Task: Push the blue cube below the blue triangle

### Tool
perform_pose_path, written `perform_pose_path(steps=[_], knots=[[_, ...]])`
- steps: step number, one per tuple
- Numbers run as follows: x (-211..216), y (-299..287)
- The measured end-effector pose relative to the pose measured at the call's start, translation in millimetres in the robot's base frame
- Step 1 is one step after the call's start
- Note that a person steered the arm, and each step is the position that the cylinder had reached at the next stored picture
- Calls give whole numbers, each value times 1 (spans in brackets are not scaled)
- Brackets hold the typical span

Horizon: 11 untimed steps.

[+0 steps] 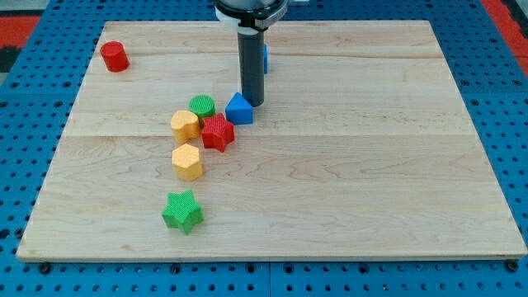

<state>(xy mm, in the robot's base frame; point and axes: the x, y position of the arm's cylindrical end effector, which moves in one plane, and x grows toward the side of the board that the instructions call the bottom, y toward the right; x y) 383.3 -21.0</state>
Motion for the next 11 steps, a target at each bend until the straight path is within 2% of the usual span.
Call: perform_pose_path(steps=[1,2,3,4,5,6,8,10,11], knots=[[9,-2],[-40,39],[-97,127],[-146,99],[-144,6],[-106,-21],[-55,32],[-77,64],[-68,87]])
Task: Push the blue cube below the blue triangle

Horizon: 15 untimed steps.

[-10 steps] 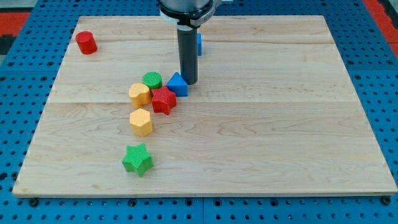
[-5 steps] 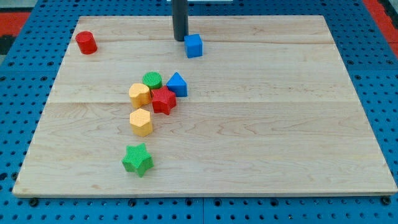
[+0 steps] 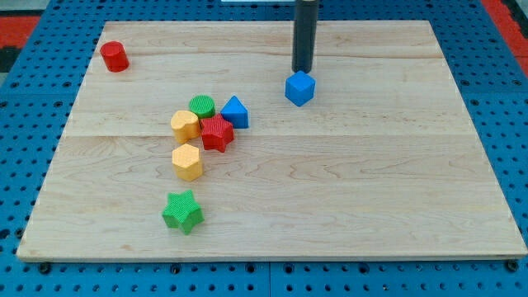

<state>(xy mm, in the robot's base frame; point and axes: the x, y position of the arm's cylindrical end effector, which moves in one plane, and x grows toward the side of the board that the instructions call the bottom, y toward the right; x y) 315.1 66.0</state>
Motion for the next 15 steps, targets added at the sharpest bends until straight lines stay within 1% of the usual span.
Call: perform_pose_path(steps=[2,3,4,5,6,7,8,10,11,12,13,14,15], knots=[[56,5],[38,-8],[9,-32],[48,-58],[68,-47],[51,-8],[64,16],[105,14],[98,10],[73,8],[76,-13],[96,-30],[91,-10]])
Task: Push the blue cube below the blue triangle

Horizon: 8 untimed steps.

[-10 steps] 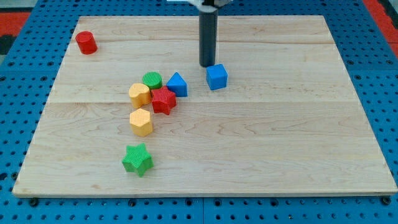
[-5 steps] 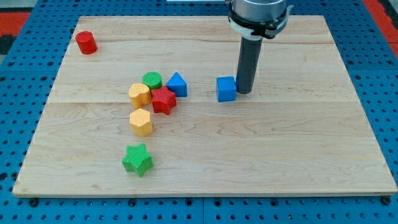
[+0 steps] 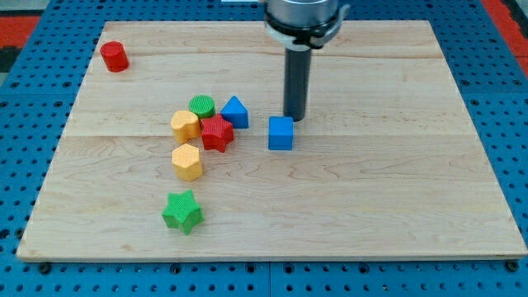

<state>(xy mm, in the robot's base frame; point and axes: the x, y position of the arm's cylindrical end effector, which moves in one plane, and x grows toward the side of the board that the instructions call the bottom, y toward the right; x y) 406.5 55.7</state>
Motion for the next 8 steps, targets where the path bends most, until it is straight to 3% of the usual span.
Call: perform_pose_path(steps=[1,6,7,8], knots=[[30,41],[25,-8],[55,1],[57,-19]])
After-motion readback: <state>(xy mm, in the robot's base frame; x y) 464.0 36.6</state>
